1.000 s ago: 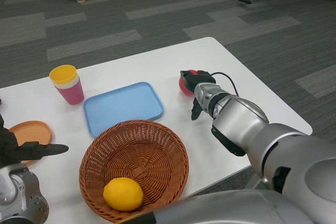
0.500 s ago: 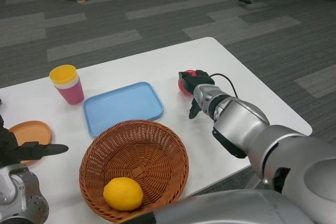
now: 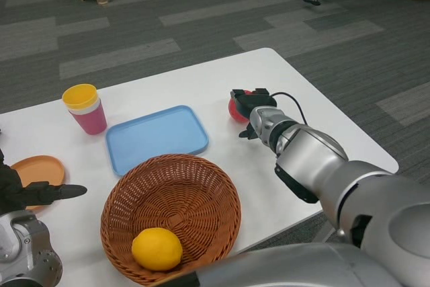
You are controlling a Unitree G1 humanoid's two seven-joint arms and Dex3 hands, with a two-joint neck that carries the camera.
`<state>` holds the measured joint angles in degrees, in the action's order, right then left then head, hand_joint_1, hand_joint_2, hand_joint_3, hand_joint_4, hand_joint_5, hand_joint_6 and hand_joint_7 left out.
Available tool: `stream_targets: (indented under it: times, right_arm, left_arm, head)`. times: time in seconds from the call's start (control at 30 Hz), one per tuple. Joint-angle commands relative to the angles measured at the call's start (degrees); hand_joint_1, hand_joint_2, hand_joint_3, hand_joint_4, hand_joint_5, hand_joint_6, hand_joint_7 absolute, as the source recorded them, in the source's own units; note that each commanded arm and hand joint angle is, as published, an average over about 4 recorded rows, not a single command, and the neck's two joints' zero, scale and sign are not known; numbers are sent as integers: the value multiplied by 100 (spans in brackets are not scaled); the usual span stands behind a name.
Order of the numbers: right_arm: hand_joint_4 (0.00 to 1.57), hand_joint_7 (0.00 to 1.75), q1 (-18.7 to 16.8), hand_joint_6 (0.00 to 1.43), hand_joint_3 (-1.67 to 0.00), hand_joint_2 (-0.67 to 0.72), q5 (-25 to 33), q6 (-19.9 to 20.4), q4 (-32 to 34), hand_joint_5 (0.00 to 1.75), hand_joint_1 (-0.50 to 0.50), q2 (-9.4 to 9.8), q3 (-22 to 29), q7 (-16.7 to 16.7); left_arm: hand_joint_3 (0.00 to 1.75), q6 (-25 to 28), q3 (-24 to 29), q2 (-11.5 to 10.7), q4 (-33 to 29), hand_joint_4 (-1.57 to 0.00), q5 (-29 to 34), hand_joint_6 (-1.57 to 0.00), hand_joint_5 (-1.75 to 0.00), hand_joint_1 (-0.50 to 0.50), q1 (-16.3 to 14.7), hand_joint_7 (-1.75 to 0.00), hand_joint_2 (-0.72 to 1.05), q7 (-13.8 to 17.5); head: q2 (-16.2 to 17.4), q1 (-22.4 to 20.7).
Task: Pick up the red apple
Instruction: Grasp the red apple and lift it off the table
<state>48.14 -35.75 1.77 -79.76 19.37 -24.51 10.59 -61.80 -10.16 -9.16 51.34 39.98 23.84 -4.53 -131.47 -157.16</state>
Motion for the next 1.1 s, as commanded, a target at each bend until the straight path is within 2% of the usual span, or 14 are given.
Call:
stream_targets:
  times: [0.03,0.13,0.27,0.4,0.47,0.73,0.9,1.1]
  right_arm:
    - [0,49,-248,0,-71,-60,-3,43,4,68,-46,-35,-1,-110]
    - [0,49,-301,0,-71,-60,-3,43,110,80,-46,-21,6,-103]
    - [0,59,-318,0,-71,-59,-5,43,149,114,-46,-13,3,-83]
    - [1,98,-332,0,-79,-57,-60,43,171,160,-46,-13,3,-44]
    - [3,108,-334,0,-79,-57,-79,43,173,165,-46,-15,-1,-37]
    - [6,119,-369,0,-79,-57,-108,45,248,165,-48,-21,6,18]
    - [6,119,-393,0,-79,-60,-117,43,294,165,-46,-21,8,27]
    - [3,112,-402,0,-79,-54,-117,38,286,165,-46,-26,8,31]
  left_arm:
    - [9,10,50,19,17,0,18,0,0,-50,-50,0,-64,14]
    - [9,10,67,22,17,0,18,0,0,-50,-61,0,-64,14]
    - [9,10,85,22,17,0,18,0,0,-50,-63,0,-64,12]
    - [9,10,94,19,17,0,23,0,0,-50,-68,0,-64,14]
    - [9,8,94,19,17,0,18,0,0,-50,-76,0,-64,14]
    - [9,1,102,17,17,0,45,0,0,-50,-98,0,-64,14]
    - [9,1,94,11,30,0,93,0,0,-50,-98,0,-64,14]
    - [9,1,94,11,21,0,115,0,0,-50,-112,0,-64,14]
  head:
    - [-6,-8]
    - [-30,-18]
    - [-49,-32]
    - [-53,-45]
    - [-50,-43]
    - [-78,-73]
    - [-93,-86]
    - [-95,-96]
